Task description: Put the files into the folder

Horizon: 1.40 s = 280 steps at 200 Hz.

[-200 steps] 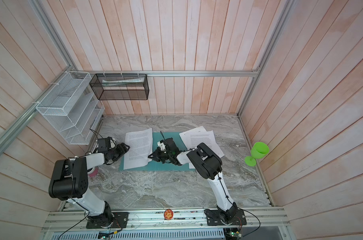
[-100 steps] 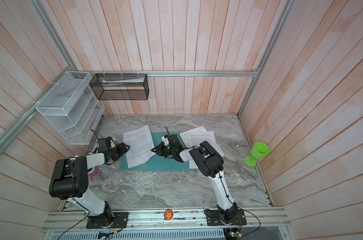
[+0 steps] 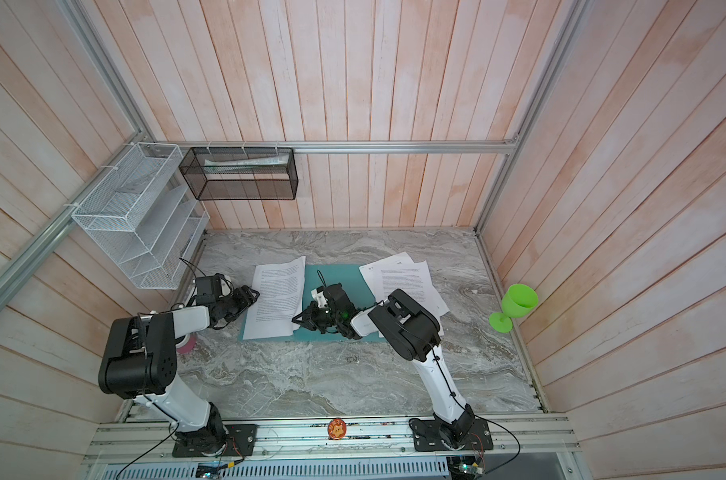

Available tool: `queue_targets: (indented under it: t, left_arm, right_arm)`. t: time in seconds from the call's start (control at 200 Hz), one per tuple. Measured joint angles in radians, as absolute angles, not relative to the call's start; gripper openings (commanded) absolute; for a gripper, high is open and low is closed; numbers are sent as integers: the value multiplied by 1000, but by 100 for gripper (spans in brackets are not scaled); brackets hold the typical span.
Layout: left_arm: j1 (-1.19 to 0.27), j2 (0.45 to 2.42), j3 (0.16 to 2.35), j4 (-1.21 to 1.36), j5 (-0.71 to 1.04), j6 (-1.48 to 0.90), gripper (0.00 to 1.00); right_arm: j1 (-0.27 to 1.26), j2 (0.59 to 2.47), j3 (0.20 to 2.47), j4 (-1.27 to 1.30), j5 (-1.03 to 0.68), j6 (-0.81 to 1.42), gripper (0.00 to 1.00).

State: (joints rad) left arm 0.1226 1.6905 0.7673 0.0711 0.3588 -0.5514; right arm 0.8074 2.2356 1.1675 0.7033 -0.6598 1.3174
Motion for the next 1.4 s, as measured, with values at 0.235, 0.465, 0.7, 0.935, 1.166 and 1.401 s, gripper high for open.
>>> queue_targets:
  t: [0.235, 0.465, 0.7, 0.935, 1.166, 1.401]
  left_arm:
    - [123, 1691, 767, 72, 358, -555, 73]
    - [123, 1691, 767, 73, 357, -562, 73]
    - [123, 1691, 766, 77, 357, -567, 72]
    - [123, 1691, 760, 90, 356, -570, 72]
    - [123, 1691, 759, 94, 357, -572, 72]
    - [125, 1691, 756, 99, 360, -572, 72]
  right_arm:
    - [833, 2275, 1227, 670, -686, 1316, 0]
    - [838, 2252, 1199, 640, -680, 1306, 0]
    - [838, 2229, 1135, 691, -679, 1355, 3]
    - [833, 2167, 1071, 673, -665, 1390, 52]
    - [772, 1899, 1025, 408, -617, 1243, 52]
    - [636, 1866, 1284, 110, -556, 967, 49]
